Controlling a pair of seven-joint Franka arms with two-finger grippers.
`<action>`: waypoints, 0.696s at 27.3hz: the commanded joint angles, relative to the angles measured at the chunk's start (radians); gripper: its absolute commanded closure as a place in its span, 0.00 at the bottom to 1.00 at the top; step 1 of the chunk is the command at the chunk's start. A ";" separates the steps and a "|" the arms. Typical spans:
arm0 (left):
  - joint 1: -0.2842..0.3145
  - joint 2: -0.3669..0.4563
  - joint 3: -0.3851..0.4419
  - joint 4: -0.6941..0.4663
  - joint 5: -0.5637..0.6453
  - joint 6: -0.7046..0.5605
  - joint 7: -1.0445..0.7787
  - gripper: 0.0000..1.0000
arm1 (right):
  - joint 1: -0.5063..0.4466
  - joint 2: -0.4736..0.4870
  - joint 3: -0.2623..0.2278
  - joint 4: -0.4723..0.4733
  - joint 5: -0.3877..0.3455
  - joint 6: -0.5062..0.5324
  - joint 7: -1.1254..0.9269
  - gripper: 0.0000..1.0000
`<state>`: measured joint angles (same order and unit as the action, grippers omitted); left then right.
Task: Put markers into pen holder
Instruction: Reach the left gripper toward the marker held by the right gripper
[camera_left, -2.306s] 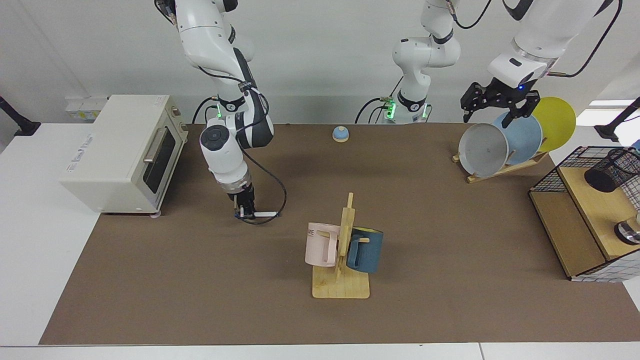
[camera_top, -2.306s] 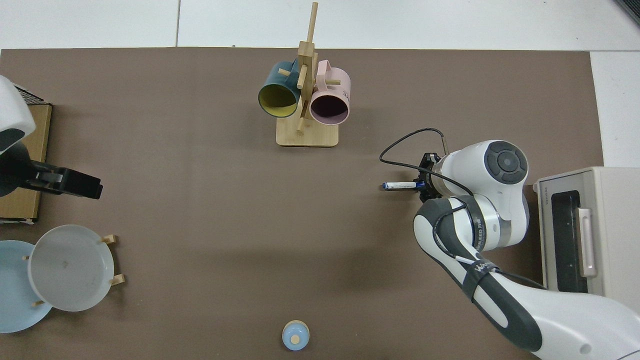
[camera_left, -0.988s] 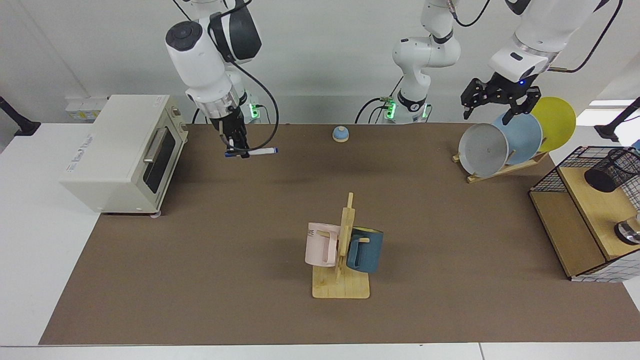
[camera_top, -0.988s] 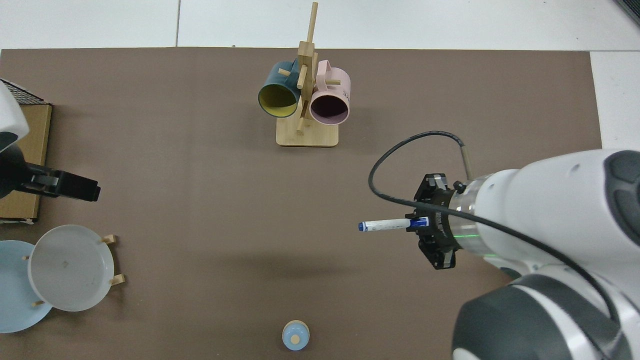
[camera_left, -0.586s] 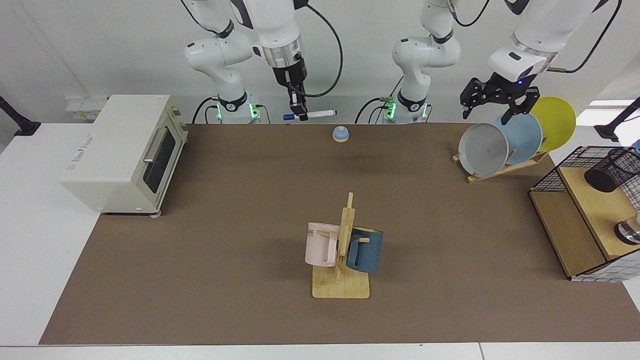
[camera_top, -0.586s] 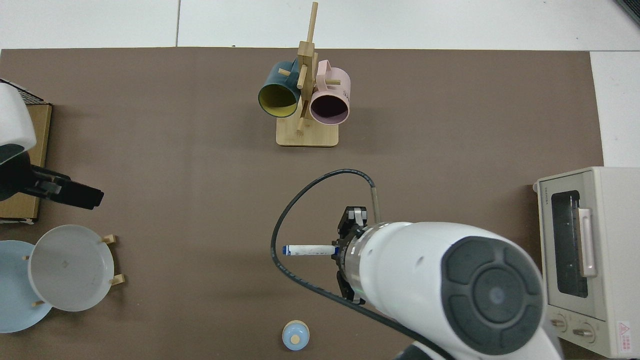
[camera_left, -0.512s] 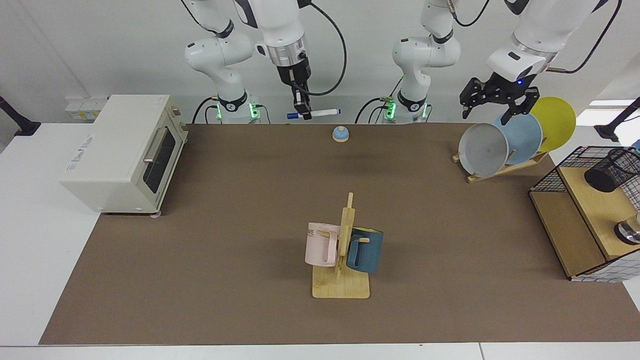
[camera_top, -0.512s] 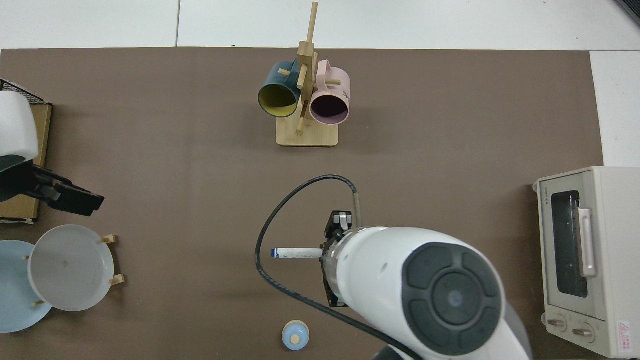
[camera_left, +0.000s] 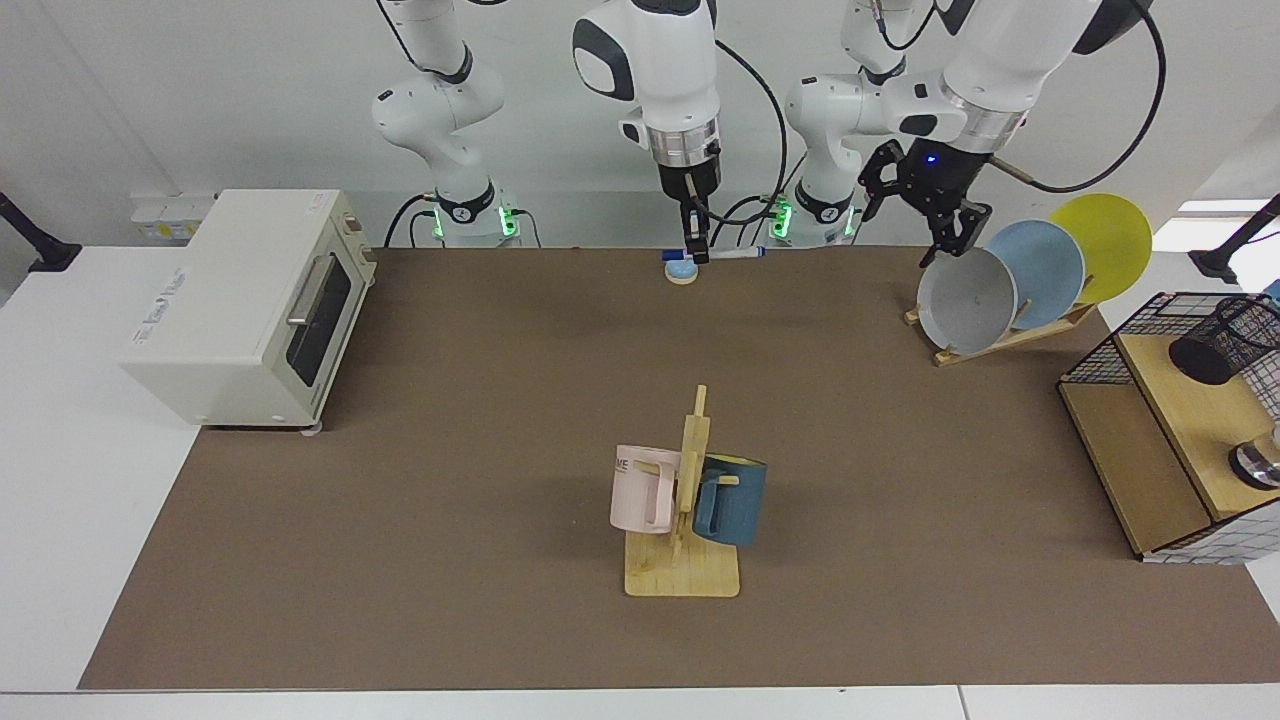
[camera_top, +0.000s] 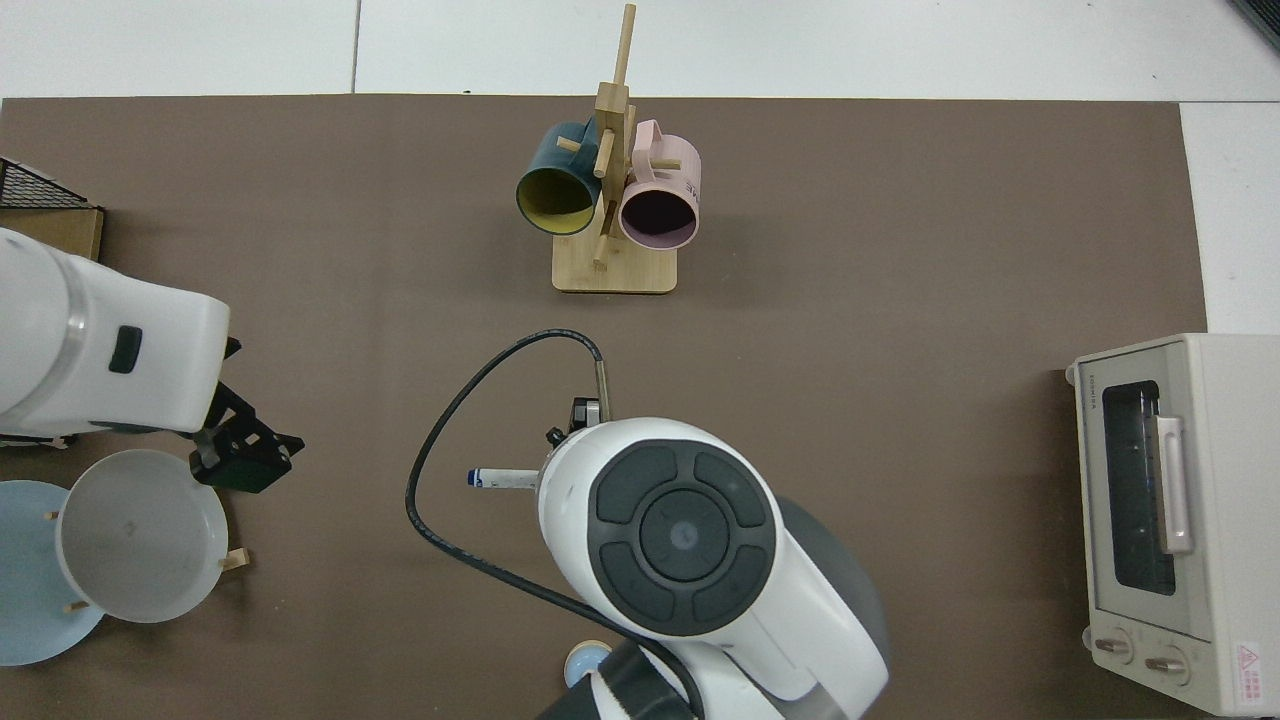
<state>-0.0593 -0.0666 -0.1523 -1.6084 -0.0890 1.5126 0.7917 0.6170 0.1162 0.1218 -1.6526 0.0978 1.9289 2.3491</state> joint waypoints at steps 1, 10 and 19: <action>0.004 -0.048 -0.026 -0.091 -0.072 0.072 0.107 0.02 | 0.013 0.031 -0.004 0.053 -0.009 -0.007 0.029 1.00; -0.023 -0.045 -0.059 -0.153 -0.141 0.123 0.196 0.04 | 0.018 0.034 0.002 0.056 -0.001 0.024 0.027 1.00; -0.119 -0.044 -0.059 -0.249 -0.199 0.250 0.193 0.19 | 0.017 0.037 0.002 0.059 0.008 0.038 0.021 1.00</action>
<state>-0.1379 -0.0766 -0.2246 -1.7737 -0.2516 1.6798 0.9659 0.6354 0.1374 0.1221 -1.6119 0.0992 1.9462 2.3491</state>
